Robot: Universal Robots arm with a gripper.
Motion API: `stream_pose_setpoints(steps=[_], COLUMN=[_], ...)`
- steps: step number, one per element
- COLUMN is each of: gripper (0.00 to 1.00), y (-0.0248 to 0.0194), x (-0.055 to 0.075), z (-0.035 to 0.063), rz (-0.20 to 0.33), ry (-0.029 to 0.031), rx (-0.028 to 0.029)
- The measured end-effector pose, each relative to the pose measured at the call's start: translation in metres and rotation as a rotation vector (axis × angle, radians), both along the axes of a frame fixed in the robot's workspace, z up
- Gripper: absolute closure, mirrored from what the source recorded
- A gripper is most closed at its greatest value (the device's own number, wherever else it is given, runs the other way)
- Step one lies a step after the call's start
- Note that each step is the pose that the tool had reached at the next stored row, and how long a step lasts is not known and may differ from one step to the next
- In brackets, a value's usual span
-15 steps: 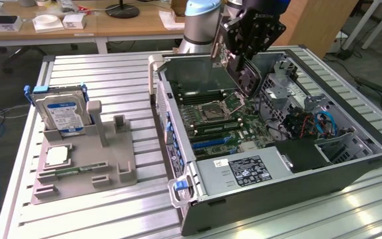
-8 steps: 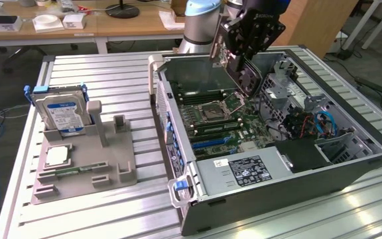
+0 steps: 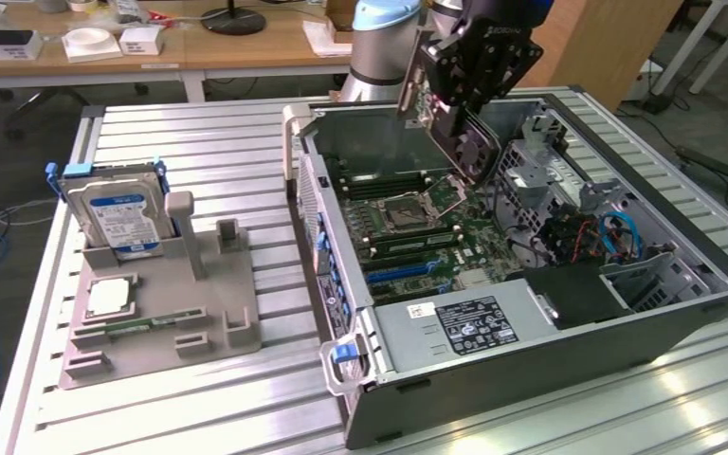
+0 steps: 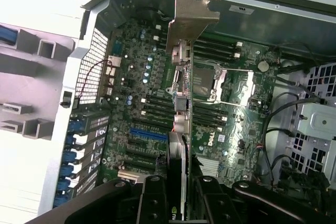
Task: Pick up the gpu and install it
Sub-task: 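Insert the gpu into the slot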
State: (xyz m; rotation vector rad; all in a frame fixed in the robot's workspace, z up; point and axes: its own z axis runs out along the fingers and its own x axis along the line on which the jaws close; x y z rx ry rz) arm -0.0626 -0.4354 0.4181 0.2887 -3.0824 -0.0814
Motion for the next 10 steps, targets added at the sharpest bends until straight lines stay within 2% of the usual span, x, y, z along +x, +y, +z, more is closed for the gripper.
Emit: stream_pose_setpoints(steps=[10], gripper=[0.73], y=[0.0000], x=[0.0000], z=[0.0000], rz=[0.035], ry=[0.0000], rx=[0.0001])
